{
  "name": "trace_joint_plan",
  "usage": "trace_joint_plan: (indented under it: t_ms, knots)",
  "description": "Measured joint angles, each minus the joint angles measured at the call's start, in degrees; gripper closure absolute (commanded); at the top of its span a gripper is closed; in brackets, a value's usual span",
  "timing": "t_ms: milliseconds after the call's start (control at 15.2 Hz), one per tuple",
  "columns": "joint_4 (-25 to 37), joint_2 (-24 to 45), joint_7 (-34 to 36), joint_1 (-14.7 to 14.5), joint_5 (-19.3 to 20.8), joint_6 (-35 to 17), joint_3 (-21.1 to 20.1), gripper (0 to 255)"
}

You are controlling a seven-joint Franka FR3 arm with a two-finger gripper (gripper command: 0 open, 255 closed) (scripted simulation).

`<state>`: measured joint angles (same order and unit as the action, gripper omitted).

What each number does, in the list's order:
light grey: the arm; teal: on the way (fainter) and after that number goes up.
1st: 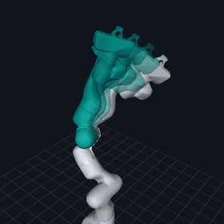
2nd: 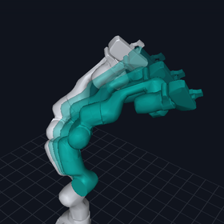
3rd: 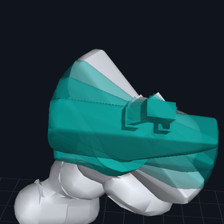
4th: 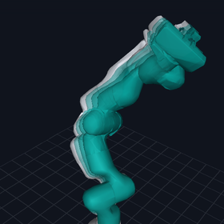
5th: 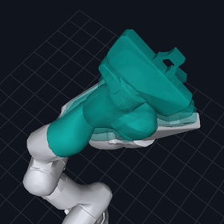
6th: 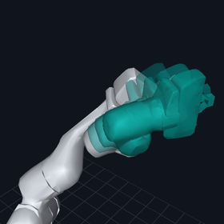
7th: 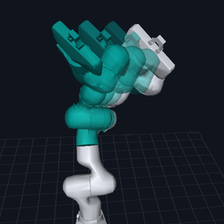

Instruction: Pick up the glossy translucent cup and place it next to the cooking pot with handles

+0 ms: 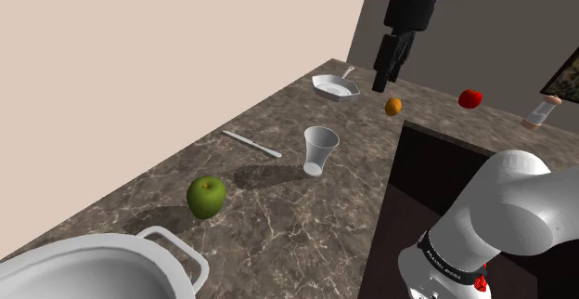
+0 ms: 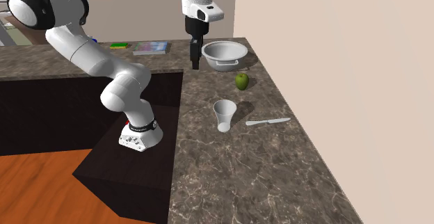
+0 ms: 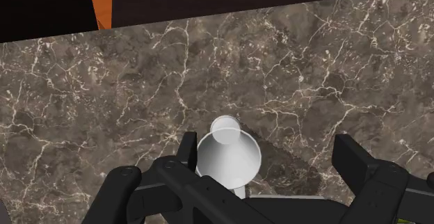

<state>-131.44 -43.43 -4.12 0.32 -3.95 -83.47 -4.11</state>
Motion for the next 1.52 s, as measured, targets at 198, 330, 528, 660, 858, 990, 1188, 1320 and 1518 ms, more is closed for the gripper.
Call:
trace_joint_plan:
  t_ms: [198,330,528,660,858,990,1188,1320,1518]
  knots:
    - [-1.9,0.1,1.2,0.0,0.2,-2.5,-1.4,0]
    - [-4.3,0.8,3.0,0.0,0.5,-6.3,-3.4,0]
    - [-7.7,3.6,6.2,0.2,1.3,-13.5,-6.8,0]
    - [-10.0,5.2,8.9,0.4,1.9,-17.9,-9.3,0]
    - [-12.2,8.5,12.5,1.2,3.7,-24.1,-12.4,0]
    - [-12.9,11.4,15.6,1.9,5.2,-28.2,-15.0,0]
    - [-13.6,17.7,20.8,4.1,9.1,-35.3,-18.7,0]
    - [-13.9,20.1,23.1,4.9,10.8,-37.8,-20.0,0]
    - [-15.1,21.7,24.4,5.4,11.8,-40.5,-20.7,0]
